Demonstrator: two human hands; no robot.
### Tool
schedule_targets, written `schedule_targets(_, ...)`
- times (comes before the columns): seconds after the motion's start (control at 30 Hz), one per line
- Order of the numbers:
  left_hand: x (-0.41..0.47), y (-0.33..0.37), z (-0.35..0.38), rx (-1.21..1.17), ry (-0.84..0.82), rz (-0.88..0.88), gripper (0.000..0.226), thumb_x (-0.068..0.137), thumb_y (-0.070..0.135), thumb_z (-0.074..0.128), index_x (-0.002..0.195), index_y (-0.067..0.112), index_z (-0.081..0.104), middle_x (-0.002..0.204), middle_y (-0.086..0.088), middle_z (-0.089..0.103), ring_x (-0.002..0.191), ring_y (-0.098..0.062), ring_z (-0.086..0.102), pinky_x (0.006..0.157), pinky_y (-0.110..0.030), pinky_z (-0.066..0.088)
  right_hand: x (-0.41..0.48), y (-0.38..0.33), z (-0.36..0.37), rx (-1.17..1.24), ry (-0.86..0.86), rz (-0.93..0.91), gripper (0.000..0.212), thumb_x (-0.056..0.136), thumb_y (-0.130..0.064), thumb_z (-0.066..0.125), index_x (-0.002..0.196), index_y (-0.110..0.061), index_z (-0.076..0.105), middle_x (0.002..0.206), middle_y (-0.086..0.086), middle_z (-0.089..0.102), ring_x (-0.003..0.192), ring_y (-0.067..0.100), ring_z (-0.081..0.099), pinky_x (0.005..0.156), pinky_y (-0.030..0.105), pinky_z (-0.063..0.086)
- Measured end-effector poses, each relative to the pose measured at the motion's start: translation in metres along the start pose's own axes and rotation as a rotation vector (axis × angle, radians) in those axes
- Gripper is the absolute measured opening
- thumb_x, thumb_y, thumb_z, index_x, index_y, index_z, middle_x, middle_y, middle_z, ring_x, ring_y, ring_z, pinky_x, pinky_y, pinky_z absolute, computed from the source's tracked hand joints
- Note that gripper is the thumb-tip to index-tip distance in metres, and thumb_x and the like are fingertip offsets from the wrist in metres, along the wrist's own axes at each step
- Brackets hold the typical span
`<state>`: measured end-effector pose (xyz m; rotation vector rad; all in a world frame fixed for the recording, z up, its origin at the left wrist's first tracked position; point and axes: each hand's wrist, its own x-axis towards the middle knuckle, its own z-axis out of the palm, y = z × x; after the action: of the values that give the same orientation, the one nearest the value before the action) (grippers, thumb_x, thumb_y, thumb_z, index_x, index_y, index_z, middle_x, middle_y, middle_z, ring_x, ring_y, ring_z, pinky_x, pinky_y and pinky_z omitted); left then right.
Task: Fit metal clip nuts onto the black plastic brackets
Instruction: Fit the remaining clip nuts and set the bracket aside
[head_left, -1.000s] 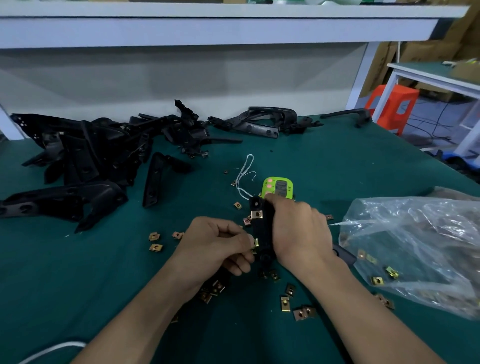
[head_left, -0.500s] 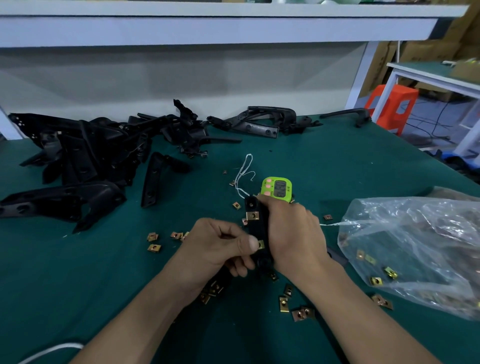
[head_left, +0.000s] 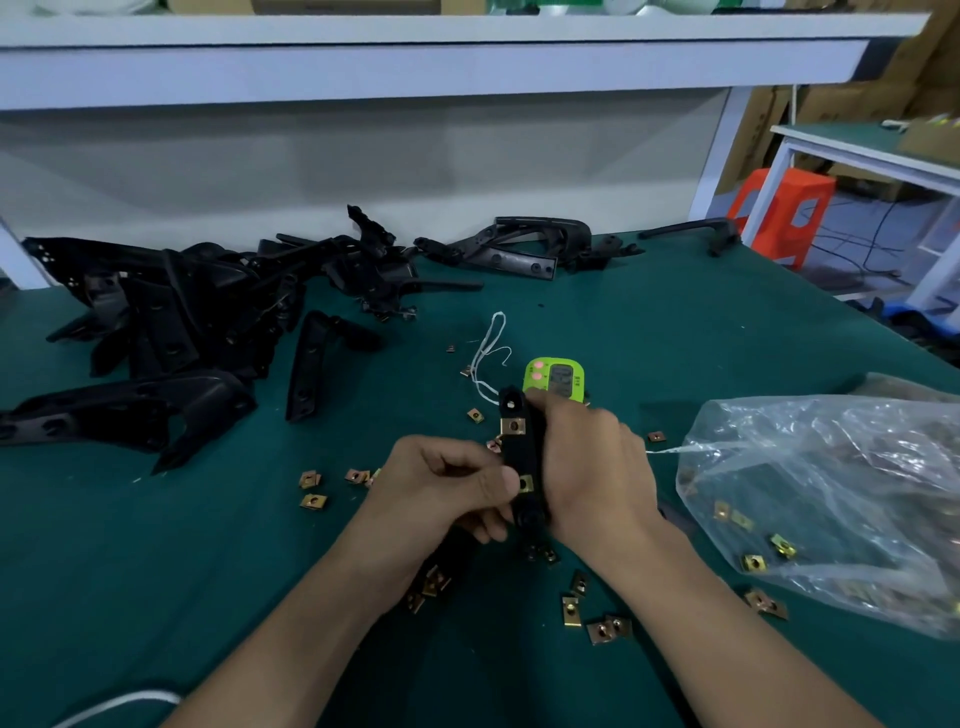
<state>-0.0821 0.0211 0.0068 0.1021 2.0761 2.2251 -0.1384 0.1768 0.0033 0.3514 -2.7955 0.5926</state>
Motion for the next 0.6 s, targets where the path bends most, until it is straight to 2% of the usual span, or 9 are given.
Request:
schedule_targets(0.1,0.0,-0.003,0.005,0.134,0.098,0.014,0.02,0.085,0.014,0.079,0.065,0.016,0.077,0.063,-0.008,0.07,0.052,-0.016,0.064,0.051,-0.023,0.049,0.0,0.002,-0.002,-0.046,0.018,-0.028,0.023,0.084,-0.019,0.057,0.102,-0.031,0.049,0.067,-0.001,0.054,0.074,0.033,0.063,0.06,0.034,0.037)
schedule_targets(0.2,0.0,0.002,0.015,0.266,0.202,0.028,0.028,0.09,0.004,0.071,0.084,0.03,0.081,0.068,-0.004,0.074,0.056,-0.013,0.062,0.053,-0.027,0.05,0.006,-0.001,-0.011,-0.151,0.006,-0.05,0.028,0.079,-0.012,0.057,0.1,-0.027,0.047,0.082,0.002,0.067,0.078,0.034,0.067,0.06,0.034,0.035)
schedule_targets(0.27,-0.002,0.008,0.02,0.419,0.28,0.047,0.039,0.089,0.011,0.068,0.093,0.049,0.077,0.074,0.005,0.076,0.063,-0.015,0.068,0.059,-0.037,0.055,0.008,-0.005,-0.016,-0.134,-0.044,-0.01,0.041,0.076,-0.006,0.055,0.111,-0.024,0.048,0.09,0.005,0.068,0.084,0.035,0.067,0.062,0.035,0.036)
schedule_targets(0.33,-0.004,0.019,0.026,0.54,0.337,0.073,0.037,0.085,0.021,0.067,0.095,0.056,0.073,0.079,0.017,0.076,0.078,-0.012,0.073,0.07,-0.033,0.058,0.007,-0.002,-0.021,-0.032,-0.123,0.043,0.05,0.076,-0.008,0.055,0.122,-0.025,0.045,0.096,0.008,0.069,0.09,0.038,0.066,0.066,0.036,0.039)
schedule_targets(0.4,-0.007,0.026,0.035,0.688,0.365,0.125,0.023,0.081,0.042,0.062,0.1,0.054,0.07,0.078,0.026,0.072,0.076,-0.006,0.07,0.069,-0.031,0.059,0.004,0.001,-0.026,0.071,-0.199,0.09,0.049,0.079,-0.014,0.053,0.125,-0.029,0.045,0.101,0.008,0.069,0.096,0.039,0.065,0.071,0.039,0.046)
schedule_targets(0.47,-0.006,0.037,0.048,0.883,0.351,0.2,0.026,0.08,0.053,0.058,0.104,0.049,0.066,0.076,0.025,0.069,0.07,-0.005,0.065,0.068,-0.033,0.056,0.0,0.004,-0.04,0.111,-0.212,0.135,0.039,0.079,-0.013,0.048,0.115,-0.029,0.048,0.096,0.004,0.068,0.094,0.036,0.066,0.07,0.038,0.05)
schedule_targets(0.53,-0.002,0.047,0.063,0.926,0.31,0.248,0.021,0.086,0.043,0.063,0.106,0.041,0.067,0.07,0.015,0.066,0.067,-0.011,0.059,0.067,-0.034,0.053,-0.01,0.012,-0.054,0.208,-0.187,0.199,0.029,0.081,-0.014,0.047,0.105,-0.029,0.048,0.081,-0.004,0.062,0.088,0.031,0.065,0.064,0.034,0.045)
schedule_targets(0.6,0.002,0.054,0.078,0.94,0.263,0.271,0.02,0.088,0.036,0.064,0.107,0.041,0.066,0.066,0.012,0.059,0.063,-0.013,0.054,0.064,-0.033,0.049,-0.024,0.026,-0.073,0.433,-0.169,0.264,0.024,0.08,-0.02,0.055,0.101,-0.031,0.053,0.077,-0.009,0.063,0.085,0.022,0.066,0.066,0.032,0.047)
